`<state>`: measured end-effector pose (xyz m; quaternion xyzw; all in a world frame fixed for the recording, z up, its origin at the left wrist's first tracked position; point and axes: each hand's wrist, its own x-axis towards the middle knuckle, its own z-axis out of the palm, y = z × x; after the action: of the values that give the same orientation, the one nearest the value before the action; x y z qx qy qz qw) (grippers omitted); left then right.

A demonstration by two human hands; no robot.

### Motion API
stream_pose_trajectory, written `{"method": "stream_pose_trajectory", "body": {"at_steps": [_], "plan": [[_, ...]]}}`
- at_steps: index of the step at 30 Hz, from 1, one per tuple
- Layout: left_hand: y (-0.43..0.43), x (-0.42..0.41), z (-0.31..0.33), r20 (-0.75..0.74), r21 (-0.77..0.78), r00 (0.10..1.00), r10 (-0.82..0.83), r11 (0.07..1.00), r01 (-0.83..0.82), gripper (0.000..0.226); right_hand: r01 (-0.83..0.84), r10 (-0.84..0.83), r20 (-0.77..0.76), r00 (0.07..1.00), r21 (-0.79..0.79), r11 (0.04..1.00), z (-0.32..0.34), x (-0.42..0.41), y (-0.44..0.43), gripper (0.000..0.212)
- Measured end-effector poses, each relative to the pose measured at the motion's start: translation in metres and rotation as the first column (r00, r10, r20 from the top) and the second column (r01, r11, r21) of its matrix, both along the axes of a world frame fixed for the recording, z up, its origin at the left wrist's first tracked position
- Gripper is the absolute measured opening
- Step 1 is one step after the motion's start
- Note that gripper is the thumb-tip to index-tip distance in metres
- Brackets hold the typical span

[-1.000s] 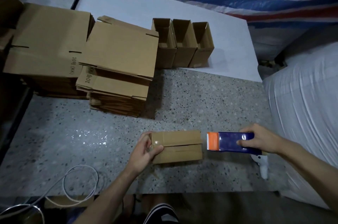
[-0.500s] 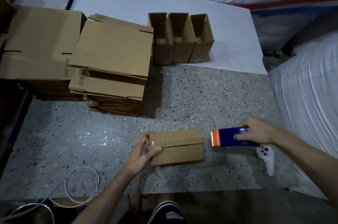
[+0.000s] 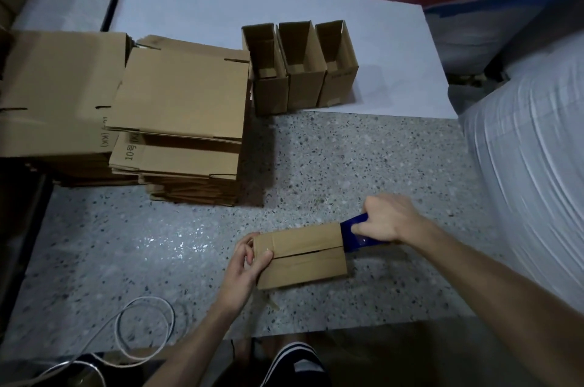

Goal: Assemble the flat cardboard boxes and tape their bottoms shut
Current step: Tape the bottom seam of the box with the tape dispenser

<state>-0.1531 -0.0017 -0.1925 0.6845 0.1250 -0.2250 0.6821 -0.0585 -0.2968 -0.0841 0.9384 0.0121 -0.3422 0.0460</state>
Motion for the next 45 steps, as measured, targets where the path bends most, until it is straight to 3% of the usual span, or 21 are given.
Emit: {"method": "stream_pose_trajectory", "body": {"at_steps": [2, 5, 8, 14, 17, 19, 21, 24, 26, 29, 32, 34, 36, 38, 40, 42, 45], "plan": [[-0.003, 0.002, 0.002, -0.017, 0.013, 1.000, 0.026, 1.000, -0.026, 0.022, 0.012, -0.012, -0.042, 0.999, -0.003, 1.000, 0.006, 0.002, -0.008, 0.042], [-0.005, 0.006, 0.008, -0.005, 0.039, 1.000, 0.023, 0.999, -0.023, 0.029, 0.046, -0.047, -0.036, 0.998, -0.038, 0.998, 0.006, 0.000, -0.014, 0.042], [-0.005, 0.004, 0.011, 0.049, 0.096, 0.999, 0.003, 0.995, -0.008, 0.024, 0.117, -0.114, -0.079, 0.990, 0.024, 0.993, 0.000, -0.002, -0.001, 0.036], [-0.002, 0.003, 0.006, 0.123, 0.153, 0.992, -0.029, 0.988, 0.010, 0.035, -0.015, 0.013, -0.039, 0.999, -0.070, 0.997, 0.005, 0.000, 0.011, 0.026], [-0.002, 0.000, 0.001, 0.105, 0.131, 0.994, -0.021, 0.991, 0.007, 0.038, -0.049, 0.023, -0.237, 0.971, -0.104, 0.993, -0.032, -0.037, 0.015, 0.022], [-0.002, 0.001, 0.000, 0.094, 0.087, 0.996, 0.010, 0.996, -0.018, 0.042, 0.121, -0.134, -0.147, 0.980, -0.093, 0.988, -0.052, -0.056, -0.004, 0.032], [-0.004, 0.002, -0.003, 0.068, 0.059, 0.997, 0.036, 0.997, -0.040, 0.044, 0.278, -0.269, 0.114, 0.956, -0.072, 0.958, -0.059, -0.066, -0.030, 0.041], [-0.004, 0.000, -0.003, 0.030, 0.021, 0.999, 0.038, 0.999, -0.038, 0.036, 0.378, -0.352, 0.304, 0.885, -0.027, 0.926, -0.072, -0.085, -0.048, 0.042], [-0.003, 0.000, -0.003, 0.016, 0.014, 0.999, 0.043, 0.999, -0.043, 0.037, 0.473, -0.474, 0.285, 0.833, 0.077, 0.878, -0.087, -0.095, -0.044, 0.033], [-0.004, 0.002, -0.001, -0.019, 0.003, 0.998, 0.056, 0.998, -0.056, 0.034, 0.644, -0.665, 0.128, 0.735, 0.171, 0.745, -0.104, -0.101, -0.032, 0.027], [-0.006, 0.005, -0.004, -0.074, -0.025, 0.993, 0.093, 0.995, -0.095, 0.026, 0.647, -0.679, 0.063, 0.731, 0.251, 0.720, -0.117, -0.101, -0.014, 0.036], [-0.007, 0.005, -0.005, -0.116, -0.058, 0.987, 0.112, 0.991, -0.119, 0.031, 0.766, -0.802, 0.101, 0.588, 0.248, 0.593, -0.115, -0.091, -0.003, 0.043], [-0.007, 0.003, -0.006, -0.135, -0.055, 0.982, 0.136, 0.988, -0.144, 0.028, 0.841, -0.937, 0.073, 0.341, 0.423, 0.338, -0.106, -0.077, 0.010, 0.050], [-0.007, 0.000, -0.006, -0.126, -0.044, 0.981, 0.151, 0.987, -0.157, 0.029, 0.812, -0.978, -0.099, 0.183, 0.577, 0.093, -0.098, -0.065, 0.023, 0.046], [-0.008, -0.003, -0.006, -0.136, -0.031, 0.977, 0.163, 0.985, -0.168, 0.040, 0.829, -0.944, -0.326, 0.052, 0.542, -0.141, -0.094, -0.061, 0.037, 0.064], [-0.008, -0.003, -0.005, -0.160, -0.032, 0.975, 0.155, 0.986, -0.162, 0.045, 0.860, -0.850, -0.526, -0.016, 0.426, -0.280, -0.096, -0.060, 0.050, 0.081], [-0.010, -0.001, -0.006, -0.207, -0.066, 0.966, 0.156, 0.983, -0.173, 0.043, 0.821, -0.760, -0.650, -0.035, 0.415, -0.392, -0.082, -0.064, 0.063, 0.070]]}}
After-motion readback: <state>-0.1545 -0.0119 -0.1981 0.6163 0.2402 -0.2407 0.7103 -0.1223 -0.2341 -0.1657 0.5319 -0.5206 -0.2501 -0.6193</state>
